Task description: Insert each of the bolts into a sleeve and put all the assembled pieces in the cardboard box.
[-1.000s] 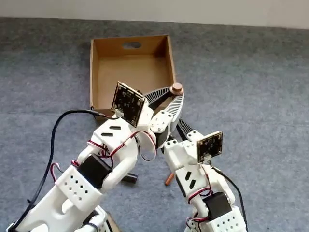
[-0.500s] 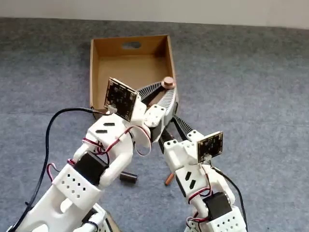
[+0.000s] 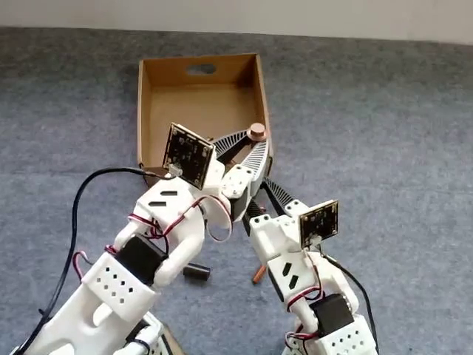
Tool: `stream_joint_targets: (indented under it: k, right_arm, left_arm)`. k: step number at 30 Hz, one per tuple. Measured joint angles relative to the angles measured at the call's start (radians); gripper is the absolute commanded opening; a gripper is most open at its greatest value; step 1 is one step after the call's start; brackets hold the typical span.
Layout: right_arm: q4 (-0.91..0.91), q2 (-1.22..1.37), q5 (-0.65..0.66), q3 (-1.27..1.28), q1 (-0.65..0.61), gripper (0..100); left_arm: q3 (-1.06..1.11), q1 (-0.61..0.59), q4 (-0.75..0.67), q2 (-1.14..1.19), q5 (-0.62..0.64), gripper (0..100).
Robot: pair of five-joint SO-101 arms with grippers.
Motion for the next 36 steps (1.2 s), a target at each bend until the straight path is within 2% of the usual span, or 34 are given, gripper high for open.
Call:
stream_joint_targets:
  k: [23, 32, 36]
  right_arm:
    - [0.000, -0.002, 0.000, -0.002, 0.005, 0.9]
    - [0.000, -0.002, -0.002, 0.000, -0.002, 0.9]
    - [0.000, -0.002, -0.002, 0.000, -0.002, 0.9]
  left_arm:
    - [0.006, 0.035, 0.014, -0.005, 0.000, 1]
    - [-0.055, 0.035, 0.284, -0.005, 0.000, 1]
    - [-0.069, 0.035, 0.319, -0.005, 0.000, 1]
